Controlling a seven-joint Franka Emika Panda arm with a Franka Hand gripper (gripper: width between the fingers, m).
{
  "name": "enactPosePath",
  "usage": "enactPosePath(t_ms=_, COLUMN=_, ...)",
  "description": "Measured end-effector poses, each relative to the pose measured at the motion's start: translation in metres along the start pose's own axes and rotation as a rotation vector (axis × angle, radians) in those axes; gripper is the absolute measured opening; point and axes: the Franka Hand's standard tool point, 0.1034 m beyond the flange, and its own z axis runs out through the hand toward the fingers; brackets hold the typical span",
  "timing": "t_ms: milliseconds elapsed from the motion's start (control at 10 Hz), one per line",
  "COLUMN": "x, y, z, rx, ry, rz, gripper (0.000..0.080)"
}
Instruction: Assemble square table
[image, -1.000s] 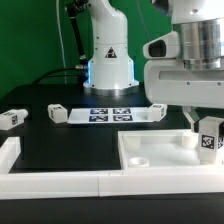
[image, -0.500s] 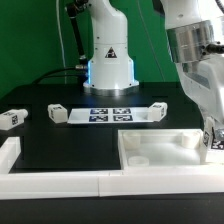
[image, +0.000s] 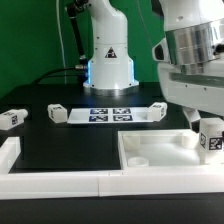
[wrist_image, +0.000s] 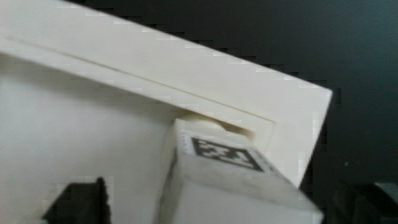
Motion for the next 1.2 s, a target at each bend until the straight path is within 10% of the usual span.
enactPosePath(t_ms=400, x=0.0014, y=-0.0007, z=-0.0005, rx=0.000, ry=0.002, rz=-0.292, gripper=0.0649)
enactPosePath(t_ms=700, x=0.0030, y=-0.0040, z=-0.0043, rx=-0.051, ry=0.027, rz=-0.722, gripper=0.0649)
enactPosePath(t_ms=900, x=0.0036, y=-0.0037, z=-0.0044, rx=-0.050, ry=0.028, rz=-0.677, gripper=0.0536)
enactPosePath(t_ms=1000, x=0.0042, y=-0.0029, z=-0.0041, rx=-0.051, ry=0.030, rz=-0.617, gripper=0.0346)
enactPosePath(t_ms=1200, x=0.0065, y=-0.0006, z=-0.0037, rx=-0.052, ry=0.034, rz=-0.474, gripper=0.0294)
